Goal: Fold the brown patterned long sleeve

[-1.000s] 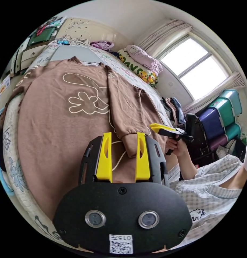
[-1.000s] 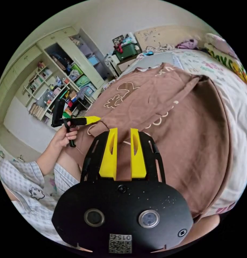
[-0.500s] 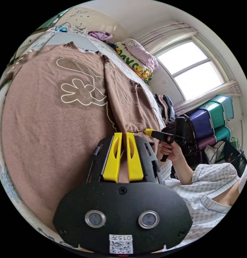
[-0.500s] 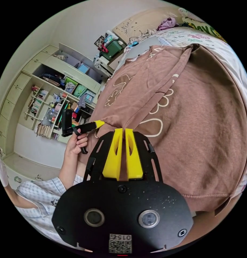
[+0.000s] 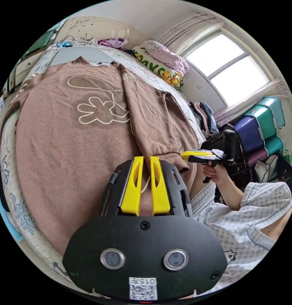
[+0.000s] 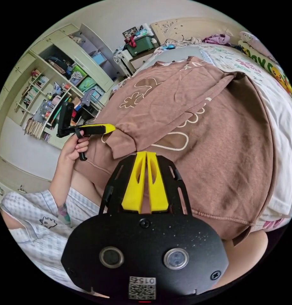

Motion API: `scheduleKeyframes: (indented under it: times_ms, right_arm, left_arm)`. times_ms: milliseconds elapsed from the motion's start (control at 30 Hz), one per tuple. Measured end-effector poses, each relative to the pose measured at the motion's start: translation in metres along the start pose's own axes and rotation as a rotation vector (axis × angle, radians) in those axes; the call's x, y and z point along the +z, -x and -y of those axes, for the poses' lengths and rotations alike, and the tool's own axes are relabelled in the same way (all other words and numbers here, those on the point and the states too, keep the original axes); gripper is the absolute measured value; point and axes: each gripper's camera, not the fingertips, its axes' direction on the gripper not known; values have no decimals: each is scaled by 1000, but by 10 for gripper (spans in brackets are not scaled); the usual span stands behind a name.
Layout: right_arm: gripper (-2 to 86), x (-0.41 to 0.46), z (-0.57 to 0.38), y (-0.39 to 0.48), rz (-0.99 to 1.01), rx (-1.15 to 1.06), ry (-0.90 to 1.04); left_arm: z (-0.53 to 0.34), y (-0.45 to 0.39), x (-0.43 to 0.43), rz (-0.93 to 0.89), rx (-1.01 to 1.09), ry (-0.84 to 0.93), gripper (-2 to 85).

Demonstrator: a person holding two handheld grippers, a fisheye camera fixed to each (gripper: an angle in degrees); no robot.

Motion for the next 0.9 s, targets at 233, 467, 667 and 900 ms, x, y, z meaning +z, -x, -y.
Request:
scheduleKeyframes:
  times_ms: [233, 467, 667, 900]
  right_arm:
    - [-4, 43, 12, 30, 19, -206, -94]
    - [-5, 145, -12, 54, -143, -299, 1]
    - [-5, 176, -24, 54, -189, -351, 49]
    - [-5, 196, -43, 42, -183, -375, 24]
  left_arm:
    - [-112, 174, -211, -34, -586, -774, 92]
    - [-139, 352, -250, -147, -1034, -875, 157]
    - [-98, 448, -219, -256, -1100, -869, 160]
    - [-85, 450, -201, -105, -1088, -979, 92]
